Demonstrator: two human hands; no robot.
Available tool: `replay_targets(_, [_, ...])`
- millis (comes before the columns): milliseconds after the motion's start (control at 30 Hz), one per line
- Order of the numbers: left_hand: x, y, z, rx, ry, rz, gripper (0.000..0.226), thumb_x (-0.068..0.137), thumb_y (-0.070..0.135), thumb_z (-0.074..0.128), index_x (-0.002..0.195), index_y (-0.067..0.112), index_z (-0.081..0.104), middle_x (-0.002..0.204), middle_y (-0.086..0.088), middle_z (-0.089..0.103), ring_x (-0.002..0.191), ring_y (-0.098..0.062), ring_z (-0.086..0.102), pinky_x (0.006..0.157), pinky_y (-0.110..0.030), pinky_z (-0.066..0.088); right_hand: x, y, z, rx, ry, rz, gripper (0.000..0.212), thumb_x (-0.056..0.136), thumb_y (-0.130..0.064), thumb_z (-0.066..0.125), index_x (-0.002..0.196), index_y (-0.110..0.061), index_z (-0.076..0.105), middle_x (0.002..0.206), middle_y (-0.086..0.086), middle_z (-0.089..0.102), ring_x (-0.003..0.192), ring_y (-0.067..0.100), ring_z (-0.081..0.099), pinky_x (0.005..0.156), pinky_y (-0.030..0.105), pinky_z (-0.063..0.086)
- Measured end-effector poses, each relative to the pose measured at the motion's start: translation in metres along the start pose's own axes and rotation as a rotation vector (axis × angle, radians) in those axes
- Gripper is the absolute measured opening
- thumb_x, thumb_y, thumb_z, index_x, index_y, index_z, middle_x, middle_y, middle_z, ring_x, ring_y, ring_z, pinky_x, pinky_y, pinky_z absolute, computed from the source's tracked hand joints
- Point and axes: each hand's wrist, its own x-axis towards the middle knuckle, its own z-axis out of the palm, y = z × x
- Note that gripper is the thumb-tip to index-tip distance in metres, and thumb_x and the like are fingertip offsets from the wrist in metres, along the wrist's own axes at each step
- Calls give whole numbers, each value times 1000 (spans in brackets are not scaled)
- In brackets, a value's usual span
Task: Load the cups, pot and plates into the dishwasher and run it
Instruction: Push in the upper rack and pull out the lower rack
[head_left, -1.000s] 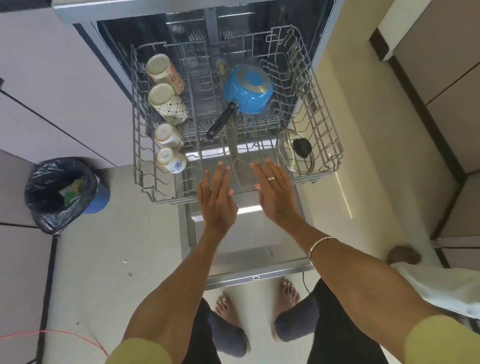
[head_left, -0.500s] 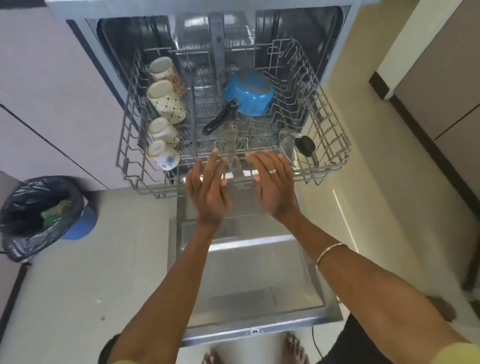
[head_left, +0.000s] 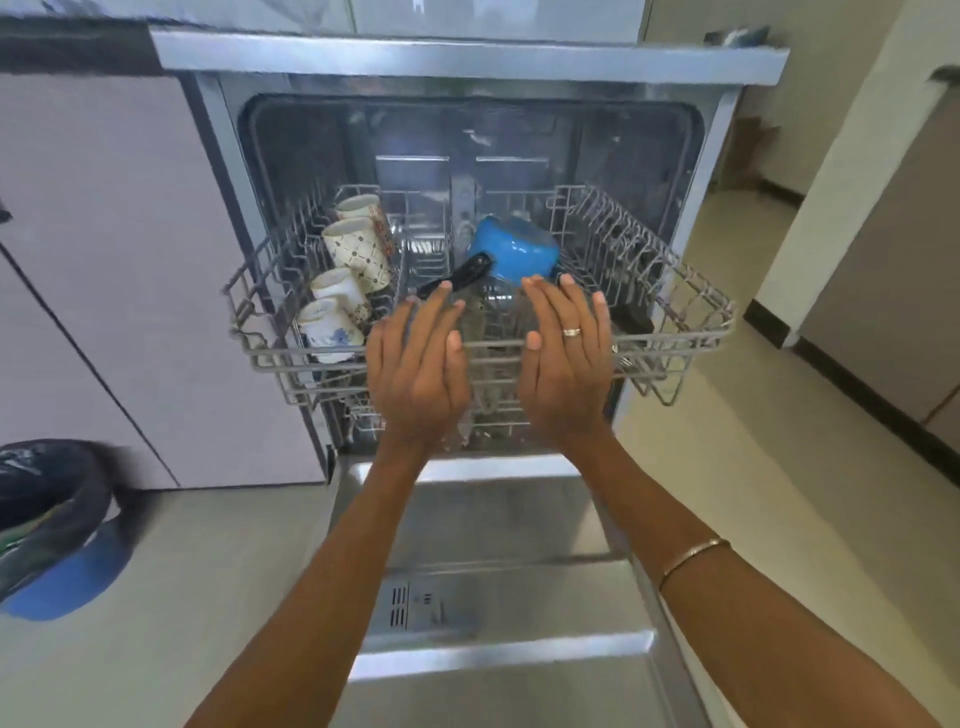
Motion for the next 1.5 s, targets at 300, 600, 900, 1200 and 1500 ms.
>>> replay_targets(300, [7,-32,36,60,-301,20,42,104,26,32,133,9,57,145,-12,52,133,-32,45,112,-48,31,11,18,34,4,-196,27,54,105,-29,21,150,-2,34,157,10,34,149,23,22,124,44,9])
replay_targets(600, [11,-48,74,144,-425,-162,51,106,36,20,150,16,37,162,-11,25,152,-32,12,124,-47,2,12,33,72,-85,-343,17,57,106,-29,28,157,-7,12,165,6,10,153,24,-1,124,46,5])
replay_targets(900, [13,-65,115,247,-495,-97,55,108,42,19,156,17,21,166,-12,5,153,-29,-8,123,-46,-7,29,58,113,-235,-457,15,65,107,-40,22,157,-8,-6,165,8,-7,151,27,-12,123,49,9])
replay_targets(1200, [13,-70,145,213,-447,-62,53,108,41,20,154,16,23,165,-12,10,149,-26,-23,123,-46,-10,36,75,136,-301,-477,21,70,107,-43,23,156,-6,-9,164,10,-14,150,28,-16,124,48,3])
replay_targets(1500, [14,-76,152,183,-410,-36,51,107,39,26,151,14,30,164,-13,17,152,-32,-6,123,-50,-6,37,74,142,-267,-423,17,66,105,-45,27,155,-6,10,160,14,18,150,31,10,123,49,9])
